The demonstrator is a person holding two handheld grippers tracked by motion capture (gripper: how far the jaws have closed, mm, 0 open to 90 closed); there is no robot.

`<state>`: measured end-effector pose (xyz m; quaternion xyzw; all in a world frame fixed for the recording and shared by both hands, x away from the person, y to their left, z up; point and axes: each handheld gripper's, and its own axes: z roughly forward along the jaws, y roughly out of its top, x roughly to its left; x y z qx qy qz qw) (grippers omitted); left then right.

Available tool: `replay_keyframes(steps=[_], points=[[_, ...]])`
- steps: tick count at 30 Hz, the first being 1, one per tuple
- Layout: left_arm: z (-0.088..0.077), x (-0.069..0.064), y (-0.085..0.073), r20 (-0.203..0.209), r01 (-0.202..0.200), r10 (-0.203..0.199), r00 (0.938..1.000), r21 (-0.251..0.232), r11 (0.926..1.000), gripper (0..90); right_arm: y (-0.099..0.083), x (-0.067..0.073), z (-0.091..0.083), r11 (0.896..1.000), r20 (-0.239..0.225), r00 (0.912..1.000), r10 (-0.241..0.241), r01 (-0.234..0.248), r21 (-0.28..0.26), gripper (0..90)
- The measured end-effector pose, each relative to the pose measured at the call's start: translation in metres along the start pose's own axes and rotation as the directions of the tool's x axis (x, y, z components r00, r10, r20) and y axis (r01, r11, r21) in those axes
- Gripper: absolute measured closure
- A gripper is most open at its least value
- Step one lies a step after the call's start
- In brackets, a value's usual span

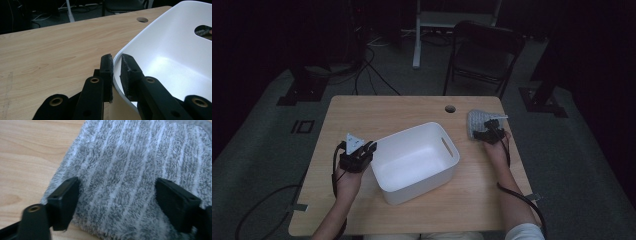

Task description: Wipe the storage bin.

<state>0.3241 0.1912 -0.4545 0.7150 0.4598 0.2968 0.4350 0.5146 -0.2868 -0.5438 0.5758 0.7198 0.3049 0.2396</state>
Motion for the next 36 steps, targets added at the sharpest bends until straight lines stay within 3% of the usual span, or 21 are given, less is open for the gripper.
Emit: replay_keyframes(steps=[2, 7, 11, 13, 15, 18, 24, 29, 36], points=[[0.000, 0.001, 0.000, 0.009, 0.005, -0.005, 0.9999, -0.005, 1.0000, 80.2, 0.001, 0.000, -0.002, 1.000, -0.004, 0.9999, -0.011, 0.011, 0.012, 28.3], [0.001, 0.002, -0.001, 0.018, 0.000, 0.000, 0.9998, -0.011, 0.9999, 80.2, 0.001, 0.006, -0.007, 0.999, -0.027, 0.9989, -0.038, 0.038, 0.023, 53.2], [0.001, 0.002, 0.000, 0.020, -0.003, 0.003, 0.9998, -0.010, 0.9999, 80.2, 0.003, 0.011, -0.009, 0.998, -0.028, 0.9991, -0.033, 0.034, 0.043, 67.6], [0.002, 0.003, 0.000, 0.021, -0.003, 0.003, 0.9998, -0.008, 1.0000, 80.2, 0.004, 0.012, -0.012, 0.999, -0.029, 0.9994, -0.020, 0.021, 0.050, 70.5], [0.002, 0.003, 0.001, 0.023, -0.006, 0.006, 0.9997, -0.009, 0.9999, 80.2, 0.002, 0.012, -0.018, 0.999, -0.067, 0.9977, 0.010, -0.007, 0.041, 71.9], [0.003, 0.003, 0.001, 0.022, -0.005, 0.005, 0.9997, -0.010, 0.9999, 80.2, -0.001, 0.014, -0.033, 1.000, -0.110, 0.9938, 0.010, -0.009, 0.008, 72.3], [0.004, 0.003, 0.001, 0.024, -0.003, 0.004, 0.9997, -0.015, 0.9999, 80.2, -0.010, 0.022, -0.070, 0.996, -0.219, 0.9753, 0.030, -0.046, -0.070, 72.5], [0.004, 0.003, 0.001, 0.024, -0.008, 0.008, 0.9997, -0.015, 0.9998, 80.2, -0.016, 0.037, -0.097, 0.995, -0.288, 0.9577, -0.011, -0.019, -0.101, 72.5], [0.005, 0.003, 0.001, 0.022, -0.015, 0.016, 0.9996, -0.013, 0.9998, 80.1, -0.028, 0.051, -0.135, 0.988, -0.387, 0.9207, -0.048, -0.014, -0.154, 72.4]])
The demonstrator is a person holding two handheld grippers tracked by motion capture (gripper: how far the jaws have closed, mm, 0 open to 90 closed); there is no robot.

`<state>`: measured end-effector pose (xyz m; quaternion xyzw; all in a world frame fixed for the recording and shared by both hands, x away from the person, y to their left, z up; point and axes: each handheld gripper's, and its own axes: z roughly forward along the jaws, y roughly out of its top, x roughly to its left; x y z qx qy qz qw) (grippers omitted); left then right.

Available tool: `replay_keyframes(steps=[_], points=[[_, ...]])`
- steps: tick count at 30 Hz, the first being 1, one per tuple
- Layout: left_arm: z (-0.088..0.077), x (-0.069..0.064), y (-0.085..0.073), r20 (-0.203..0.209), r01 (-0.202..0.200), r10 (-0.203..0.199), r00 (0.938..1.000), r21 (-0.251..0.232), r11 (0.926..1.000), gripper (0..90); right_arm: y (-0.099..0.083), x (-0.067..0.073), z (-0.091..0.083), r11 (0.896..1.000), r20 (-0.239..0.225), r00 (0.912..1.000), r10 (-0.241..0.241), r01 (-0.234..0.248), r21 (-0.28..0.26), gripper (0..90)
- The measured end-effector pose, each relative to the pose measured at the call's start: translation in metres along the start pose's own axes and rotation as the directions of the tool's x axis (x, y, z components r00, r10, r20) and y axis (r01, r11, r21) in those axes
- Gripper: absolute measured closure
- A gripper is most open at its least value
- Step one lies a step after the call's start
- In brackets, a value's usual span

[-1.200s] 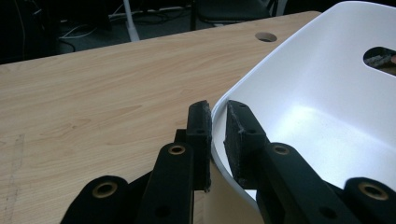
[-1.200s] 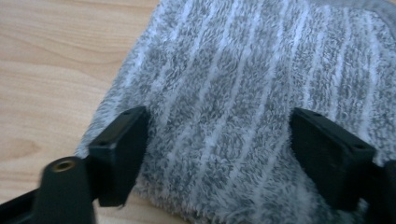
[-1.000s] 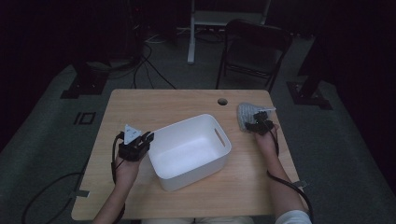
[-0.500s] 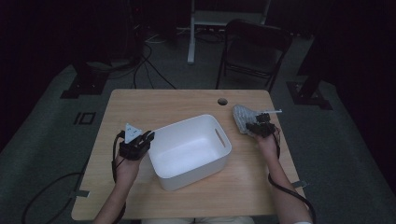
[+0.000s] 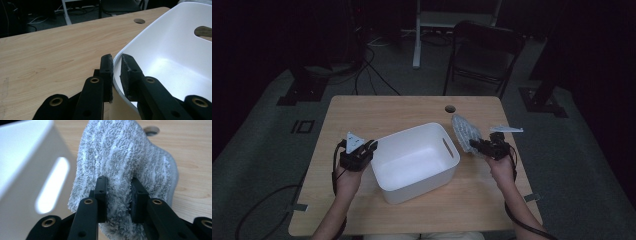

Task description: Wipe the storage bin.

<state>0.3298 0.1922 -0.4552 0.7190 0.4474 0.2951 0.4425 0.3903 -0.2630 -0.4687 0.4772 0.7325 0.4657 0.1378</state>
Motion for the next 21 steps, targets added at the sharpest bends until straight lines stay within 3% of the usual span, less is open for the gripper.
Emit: replay_keyframes(steps=[5, 11, 14, 19, 21], points=[[0.000, 0.000, 0.000, -0.002, -0.001, 0.001, 1.0000, 0.000, 1.0000, 80.1, 0.001, 0.012, -0.029, 0.998, -0.071, 0.9975, 0.009, -0.014, -0.067, 72.4], [0.001, -0.001, 0.000, -0.007, -0.003, 0.003, 1.0000, 0.000, 1.0000, 80.1, -0.004, 0.030, -0.048, 0.995, -0.181, 0.9835, -0.001, -0.018, -0.102, 72.3], [0.002, -0.001, 0.000, -0.008, 0.000, 0.000, 1.0000, -0.003, 1.0000, 80.1, -0.008, 0.040, -0.046, 0.996, -0.197, 0.9802, -0.018, 0.001, -0.088, 72.3], [0.002, -0.001, 0.001, -0.007, 0.001, -0.001, 1.0000, -0.004, 1.0000, 80.1, -0.014, 0.050, -0.036, 0.998, -0.170, 0.9845, -0.045, 0.037, -0.051, 72.4], [0.002, -0.001, 0.001, -0.007, 0.003, -0.003, 1.0000, -0.005, 1.0000, 80.0, -0.015, 0.050, -0.034, 0.999, -0.175, 0.9839, -0.039, 0.031, -0.043, 72.4]])
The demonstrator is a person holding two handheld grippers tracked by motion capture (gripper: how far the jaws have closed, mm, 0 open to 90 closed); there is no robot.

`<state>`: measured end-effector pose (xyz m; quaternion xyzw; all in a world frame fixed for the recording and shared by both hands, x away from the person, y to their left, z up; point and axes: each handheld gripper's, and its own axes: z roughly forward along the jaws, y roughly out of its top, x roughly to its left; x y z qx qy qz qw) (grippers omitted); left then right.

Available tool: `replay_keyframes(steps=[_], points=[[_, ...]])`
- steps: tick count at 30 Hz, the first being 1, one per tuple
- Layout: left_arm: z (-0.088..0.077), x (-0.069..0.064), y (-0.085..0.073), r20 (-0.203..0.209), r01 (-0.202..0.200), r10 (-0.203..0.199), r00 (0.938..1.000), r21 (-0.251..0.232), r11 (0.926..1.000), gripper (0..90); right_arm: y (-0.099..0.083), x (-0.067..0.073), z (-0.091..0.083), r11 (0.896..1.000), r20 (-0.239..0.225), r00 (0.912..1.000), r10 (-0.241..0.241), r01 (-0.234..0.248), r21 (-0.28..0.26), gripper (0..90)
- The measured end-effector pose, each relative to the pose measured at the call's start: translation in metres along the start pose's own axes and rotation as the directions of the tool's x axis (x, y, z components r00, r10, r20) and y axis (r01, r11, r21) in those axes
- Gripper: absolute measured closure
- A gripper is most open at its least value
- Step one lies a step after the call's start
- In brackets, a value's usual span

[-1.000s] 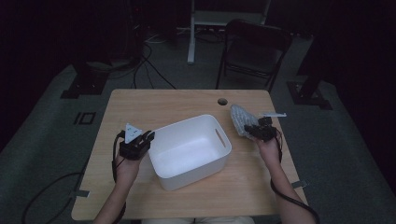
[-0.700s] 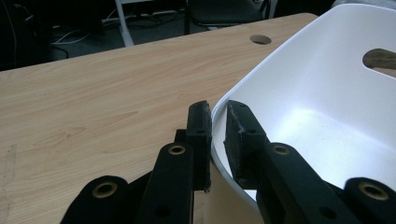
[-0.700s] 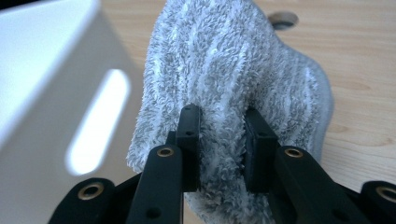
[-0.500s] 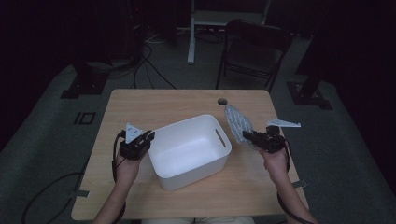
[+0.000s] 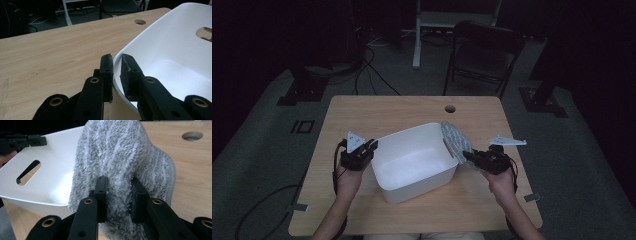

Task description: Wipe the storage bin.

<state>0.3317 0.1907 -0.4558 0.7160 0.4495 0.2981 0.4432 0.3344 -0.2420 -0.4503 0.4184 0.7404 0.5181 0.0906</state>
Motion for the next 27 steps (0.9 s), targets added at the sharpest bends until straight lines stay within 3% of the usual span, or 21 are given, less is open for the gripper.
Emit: replay_keyframes(steps=[13, 15, 17, 20, 23, 27], points=[[0.003, 0.001, 0.001, 0.003, 0.019, -0.019, 0.9998, -0.002, 0.9998, 80.0, -0.002, 0.005, 0.014, 0.999, 0.022, 0.9996, -0.018, 0.017, 0.042, 75.2], [0.003, 0.001, 0.001, 0.003, 0.016, -0.016, 0.9999, 0.000, 0.9999, 80.0, -0.007, 0.004, 0.024, 0.995, 0.051, 0.9983, -0.029, 0.024, 0.093, 75.3], [0.003, 0.002, 0.001, 0.005, 0.016, -0.016, 0.9999, -0.002, 0.9999, 80.0, -0.010, -0.001, 0.027, 0.994, 0.042, 0.9991, -0.002, -0.002, 0.105, 75.3], [0.003, 0.002, 0.001, 0.009, 0.011, -0.011, 0.9999, 0.000, 0.9999, 80.0, -0.006, -0.004, 0.025, 0.995, 0.028, 0.9996, 0.007, -0.010, 0.103, 75.0], [0.003, 0.003, 0.002, 0.015, 0.008, -0.008, 0.9999, 0.003, 1.0000, 80.0, 0.004, -0.004, 0.018, 0.998, 0.020, 0.9997, 0.013, -0.014, 0.059, 75.0], [0.004, 0.004, 0.003, 0.024, -0.001, 0.000, 0.9997, 0.009, 1.0000, 80.0, 0.012, -0.003, 0.022, 0.999, 0.009, 1.0000, 0.004, -0.004, 0.043, 75.1]])
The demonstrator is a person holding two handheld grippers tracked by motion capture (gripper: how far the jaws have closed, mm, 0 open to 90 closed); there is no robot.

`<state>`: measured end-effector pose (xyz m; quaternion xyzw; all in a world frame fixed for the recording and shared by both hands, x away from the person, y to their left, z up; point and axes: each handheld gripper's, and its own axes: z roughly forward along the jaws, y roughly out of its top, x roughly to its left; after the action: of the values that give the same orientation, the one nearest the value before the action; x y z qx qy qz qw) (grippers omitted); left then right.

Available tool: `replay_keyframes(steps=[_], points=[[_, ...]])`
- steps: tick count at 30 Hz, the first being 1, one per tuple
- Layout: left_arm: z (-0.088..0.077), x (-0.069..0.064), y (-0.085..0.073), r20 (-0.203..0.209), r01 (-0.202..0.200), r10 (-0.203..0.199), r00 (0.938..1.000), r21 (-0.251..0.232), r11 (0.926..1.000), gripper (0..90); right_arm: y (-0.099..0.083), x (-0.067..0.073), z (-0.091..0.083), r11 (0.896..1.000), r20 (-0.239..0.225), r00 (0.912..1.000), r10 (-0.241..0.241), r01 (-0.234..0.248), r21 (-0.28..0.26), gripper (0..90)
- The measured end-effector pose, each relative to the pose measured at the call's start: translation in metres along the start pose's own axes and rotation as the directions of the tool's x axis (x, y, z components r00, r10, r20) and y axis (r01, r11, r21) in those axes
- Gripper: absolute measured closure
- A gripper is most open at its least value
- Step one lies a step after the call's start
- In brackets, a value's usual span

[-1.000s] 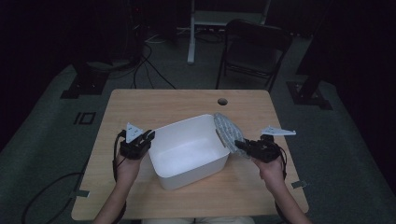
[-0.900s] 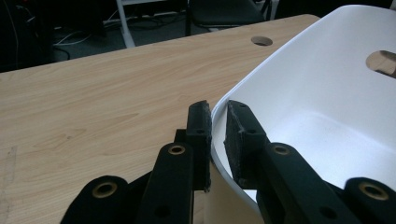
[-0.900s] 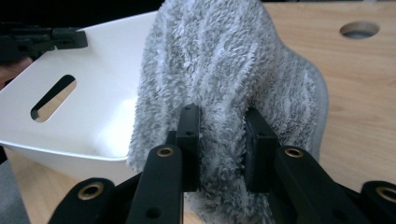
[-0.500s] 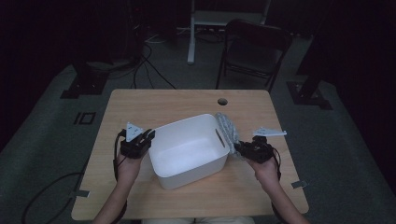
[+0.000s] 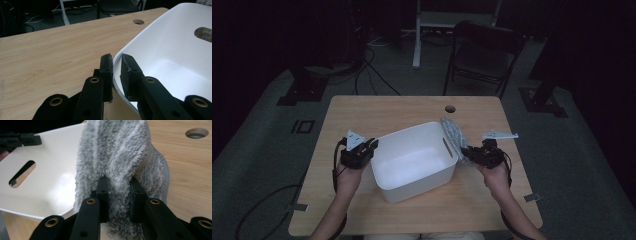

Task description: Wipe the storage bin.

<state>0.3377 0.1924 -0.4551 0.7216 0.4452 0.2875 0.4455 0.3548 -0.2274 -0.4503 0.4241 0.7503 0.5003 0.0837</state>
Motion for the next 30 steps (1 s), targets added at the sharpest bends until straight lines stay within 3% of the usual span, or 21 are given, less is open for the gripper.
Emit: replay_keyframes(steps=[9, 13, 16, 20, 30], points=[[0.001, 0.002, 0.000, 0.008, -0.004, 0.004, 1.0000, -0.002, 1.0000, 79.9, -0.008, -0.003, 0.016, 0.998, 0.033, 0.9994, -0.006, 0.004, 0.058, 75.4], [0.001, 0.001, 0.000, 0.013, -0.007, 0.007, 0.9999, -0.005, 1.0000, 79.9, 0.002, -0.003, 0.005, 1.000, 0.021, 0.9996, 0.020, -0.020, 0.000, 75.2], [0.002, 0.001, 0.000, 0.019, -0.014, 0.014, 0.9997, -0.005, 0.9999, 79.9, 0.009, -0.001, 0.004, 1.000, 0.021, 0.9997, 0.008, -0.007, -0.021, 75.2], [0.003, 0.001, 0.000, 0.021, -0.012, 0.012, 0.9997, -0.009, 0.9999, 79.9, 0.010, 0.003, 0.013, 1.000, 0.047, 0.9985, -0.028, 0.028, 0.002, 75.7], [0.003, 0.002, 0.001, 0.025, -0.017, 0.017, 0.9995, -0.007, 0.9998, 79.8, 0.001, -0.006, 0.029, 0.998, 0.060, 0.9982, -0.007, 0.003, 0.065, 75.7]])
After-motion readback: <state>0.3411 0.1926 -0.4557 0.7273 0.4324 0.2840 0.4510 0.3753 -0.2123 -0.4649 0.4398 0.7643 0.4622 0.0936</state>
